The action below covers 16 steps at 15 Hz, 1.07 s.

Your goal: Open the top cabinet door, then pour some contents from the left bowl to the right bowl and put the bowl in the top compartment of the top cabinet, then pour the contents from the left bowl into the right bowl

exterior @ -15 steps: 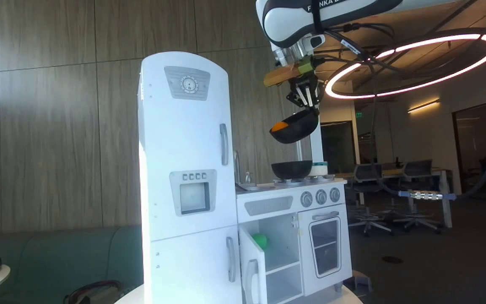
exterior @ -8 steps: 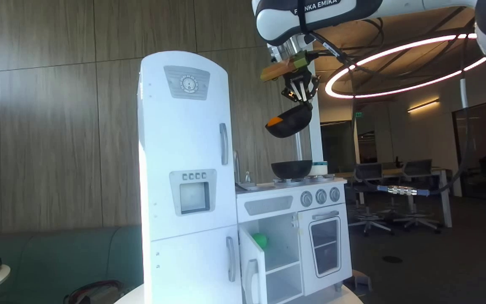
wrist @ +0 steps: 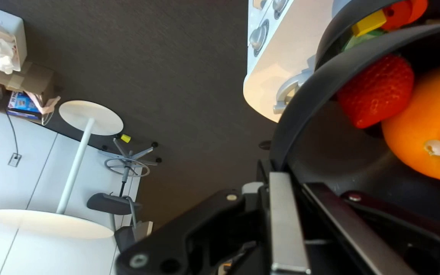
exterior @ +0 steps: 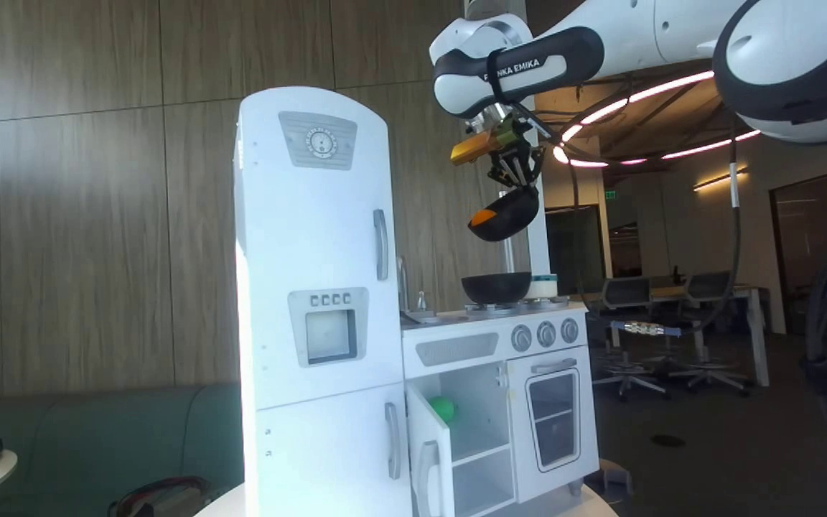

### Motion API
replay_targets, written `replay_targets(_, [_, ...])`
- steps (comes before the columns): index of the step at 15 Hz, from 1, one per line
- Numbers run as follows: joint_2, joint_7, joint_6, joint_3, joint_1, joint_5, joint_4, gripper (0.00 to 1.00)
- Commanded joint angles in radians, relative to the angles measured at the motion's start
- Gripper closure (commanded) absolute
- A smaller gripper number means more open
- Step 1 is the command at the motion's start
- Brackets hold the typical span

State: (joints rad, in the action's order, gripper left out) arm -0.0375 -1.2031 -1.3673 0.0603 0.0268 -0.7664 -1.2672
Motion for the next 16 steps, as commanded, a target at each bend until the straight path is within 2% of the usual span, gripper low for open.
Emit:
replay_targets(1, [0.069, -0.018, -0.009, -0.012, 0.015, -0.077, 0.088, 0.98])
replay_targets(5, [0.094, -0.043, -0.032, -0.009, 0.009, -0.202, 0.079, 0.99])
replay_targets(8, [0.098, -0.041, -0.062, -0.005, 0.004, -0.255, 0.056, 0.99])
replay_targets(16, [0.114, 0.047, -0.200, -0.010, 0.004, -0.449, -0.006, 0.99])
